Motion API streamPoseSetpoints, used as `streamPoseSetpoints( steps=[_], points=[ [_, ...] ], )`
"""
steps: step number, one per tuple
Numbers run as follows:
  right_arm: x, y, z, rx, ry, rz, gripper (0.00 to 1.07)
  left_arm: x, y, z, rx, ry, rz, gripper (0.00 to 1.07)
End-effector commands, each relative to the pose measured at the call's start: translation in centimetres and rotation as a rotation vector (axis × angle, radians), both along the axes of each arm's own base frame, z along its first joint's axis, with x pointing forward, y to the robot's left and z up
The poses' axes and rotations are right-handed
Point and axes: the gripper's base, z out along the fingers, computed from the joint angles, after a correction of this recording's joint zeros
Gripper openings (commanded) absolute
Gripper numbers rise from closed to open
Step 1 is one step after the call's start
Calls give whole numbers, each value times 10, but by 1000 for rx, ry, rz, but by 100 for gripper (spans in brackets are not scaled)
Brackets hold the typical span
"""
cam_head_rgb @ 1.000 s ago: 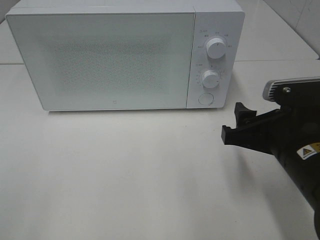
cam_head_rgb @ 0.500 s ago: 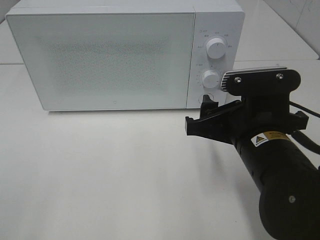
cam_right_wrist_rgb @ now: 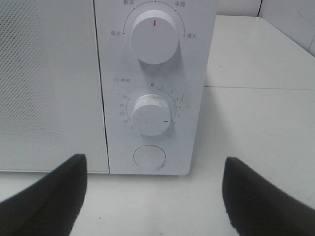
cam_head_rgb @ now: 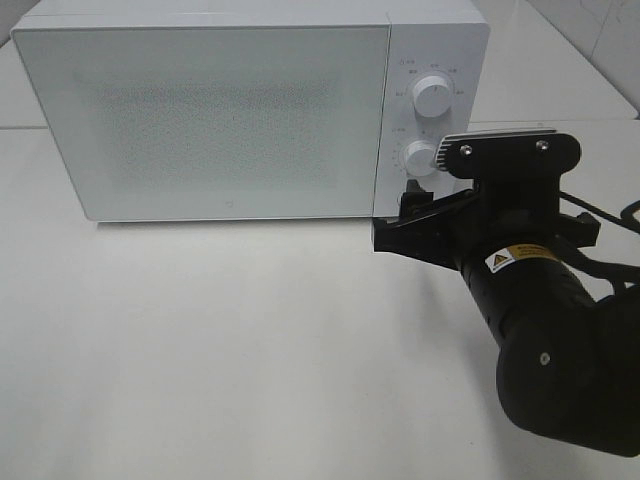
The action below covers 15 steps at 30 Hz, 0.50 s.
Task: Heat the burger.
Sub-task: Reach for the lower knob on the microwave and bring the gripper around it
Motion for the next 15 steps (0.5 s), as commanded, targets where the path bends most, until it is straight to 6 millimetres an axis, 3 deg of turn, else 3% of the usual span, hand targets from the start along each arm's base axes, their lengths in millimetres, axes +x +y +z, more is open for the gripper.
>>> streamPoseSetpoints(
  steps=[1,15],
  points=[
    [8,-3,2,26,-54,-11,79,-2,-1,0,-11,-28,0,98],
    [16,-6,-3,56,-56,-31,79,-2,0,0,-11,-28,1,98]
  ],
)
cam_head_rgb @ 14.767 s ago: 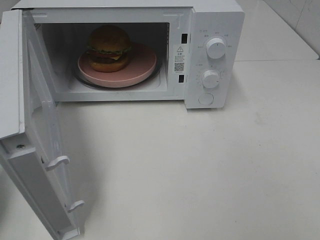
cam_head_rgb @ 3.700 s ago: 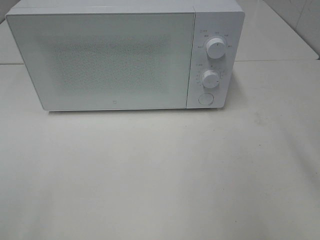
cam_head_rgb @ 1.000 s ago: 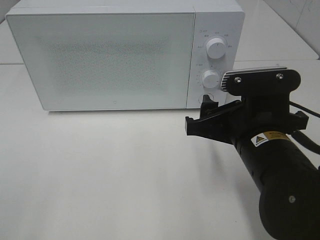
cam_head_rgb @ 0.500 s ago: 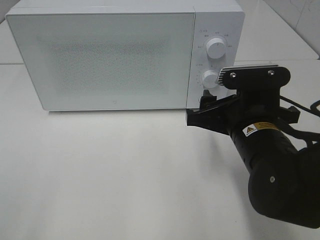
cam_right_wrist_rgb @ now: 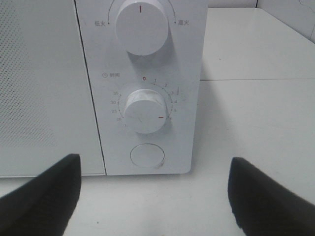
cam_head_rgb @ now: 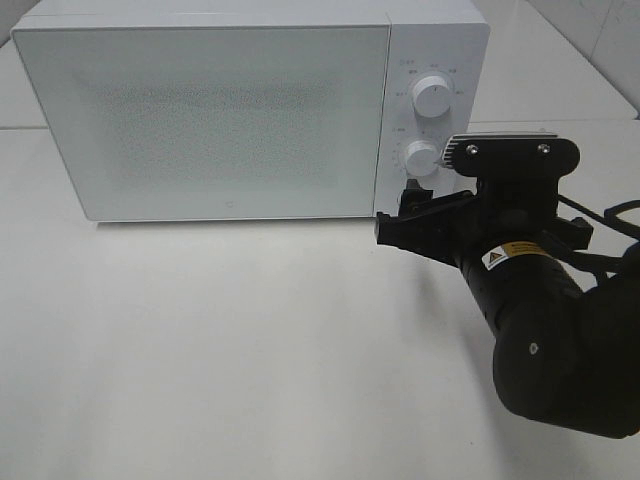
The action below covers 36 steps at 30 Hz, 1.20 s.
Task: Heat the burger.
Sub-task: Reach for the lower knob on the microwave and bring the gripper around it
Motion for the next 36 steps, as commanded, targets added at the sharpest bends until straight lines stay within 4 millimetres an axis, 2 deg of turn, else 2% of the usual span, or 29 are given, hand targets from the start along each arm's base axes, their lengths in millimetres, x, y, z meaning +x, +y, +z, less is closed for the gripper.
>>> streamPoseSetpoints(
  steps=[1,13,18,23,36],
  points=[
    [7,-4,7,15,-68,-18,79,-2,0,0,-11,-28,1,98],
    [12,-8,4,22,-84,-18,76,-2,0,0,-11,-28,1,98],
    [19,0,-7,0,-69,3,77,-2,0,0,-10,-28,1,98],
    [25,5,-6,16,-81,-1,77,-2,0,0,-10,-28,1,98],
    [44,-2,-12,2,-88,-19,76,-2,0,0,-10,-28,1,98]
  ],
)
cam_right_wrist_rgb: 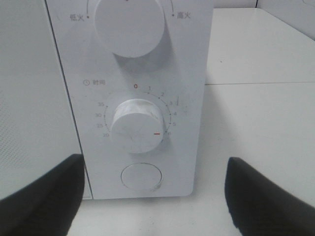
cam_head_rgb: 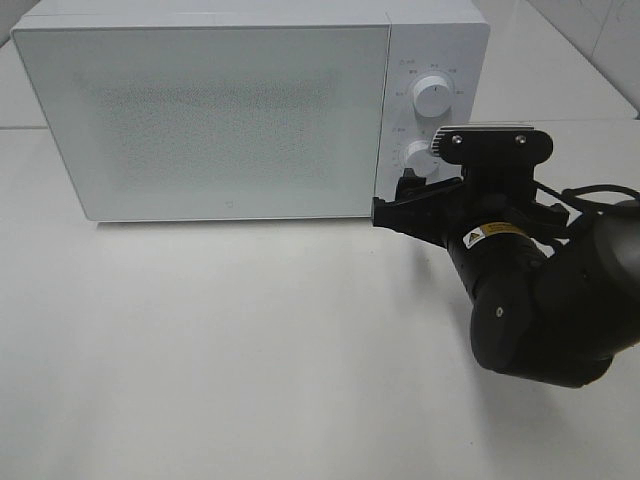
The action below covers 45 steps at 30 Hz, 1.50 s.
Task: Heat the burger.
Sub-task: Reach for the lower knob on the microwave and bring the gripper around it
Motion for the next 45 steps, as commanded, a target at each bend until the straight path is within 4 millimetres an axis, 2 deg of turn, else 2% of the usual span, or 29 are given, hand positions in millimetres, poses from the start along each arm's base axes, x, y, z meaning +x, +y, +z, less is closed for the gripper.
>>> streamPoseSetpoints(
  steps=[1,15,25,32,45],
  points=[
    [12,-2,4,-2,-77,-21,76,-2,0,0,-10,-28,1,98],
    [32,11,2,8,-98,31,76,-2,0,0,-10,-28,1,98],
    [48,6,8,18,-112,34,76,-2,0,0,-9,-28,2,98],
    [60,6,-5,5,-91,53,76,-2,0,0,-9,-28,2,98],
    [64,9,-17,-4,-60,53,76,-2,0,0,-9,-28,2,98]
  ],
)
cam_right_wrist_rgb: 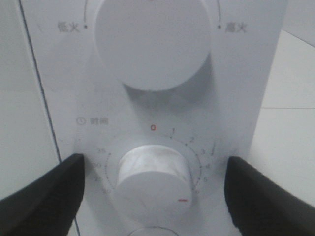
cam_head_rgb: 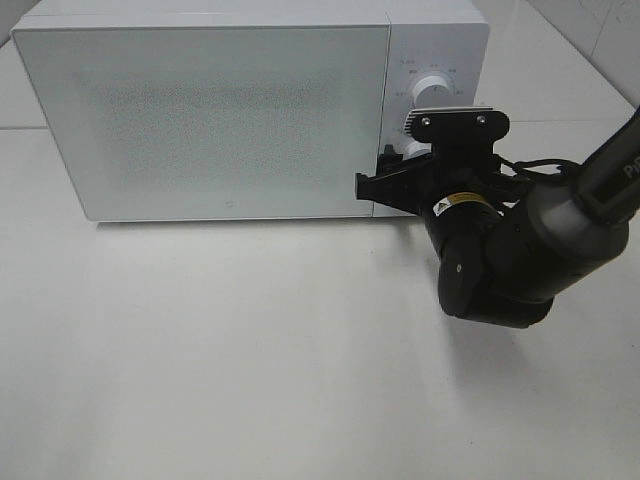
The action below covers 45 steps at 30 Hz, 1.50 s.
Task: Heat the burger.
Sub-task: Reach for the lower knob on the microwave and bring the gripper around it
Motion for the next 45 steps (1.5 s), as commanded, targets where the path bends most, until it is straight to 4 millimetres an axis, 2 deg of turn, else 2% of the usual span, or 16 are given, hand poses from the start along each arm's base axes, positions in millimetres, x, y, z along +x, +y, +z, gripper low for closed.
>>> streamPoseSetpoints(
  steps=[1,8,10,11,12,13,15,16,18,23,30,35,36,43,44,45],
  points=[
    [6,3,0,10,-1,21,74,-2,0,0,-10,-28,1,98],
    [6,4,0,9,-2,22,64,-2,0,0,-10,-28,1,98],
    [6,4,0,9,-2,25,54,-2,0,0,-10,-28,1,98],
    [6,4,0,9,-2,25,54,-2,0,0,-10,-28,1,98],
    [6,4,1,7,-14,26,44,-2,0,0,-10,-28,1,98],
    [6,4,1,7,-14,26,44,-2,0,0,-10,-28,1,98],
    [6,4,5,6,-58,20,30,-2,0,0,-10,-28,1,98],
    [6,4,5,6,-58,20,30,-2,0,0,-10,-28,1,98],
    [6,4,8,3,-82,19,22,-2,0,0,-10,-28,1,98],
    [6,4,9,2,-87,26,14,-2,0,0,-10,-28,1,98],
    [7,8,12,28,-116,57,10,-2,0,0,-10,-28,1,98],
    [6,18,25,229,-230,163,6,-2,0,0,-10,-28,1,98],
    [6,18,25,229,-230,163,6,-2,0,0,-10,-28,1,98],
    [6,21,27,592,-201,154,3,-2,0,0,-10,-28,1,98],
    [6,21,27,592,-201,154,3,-2,0,0,-10,-28,1,98],
    [6,21,27,687,-190,145,3,-2,0,0,-10,-28,1,98]
  ],
)
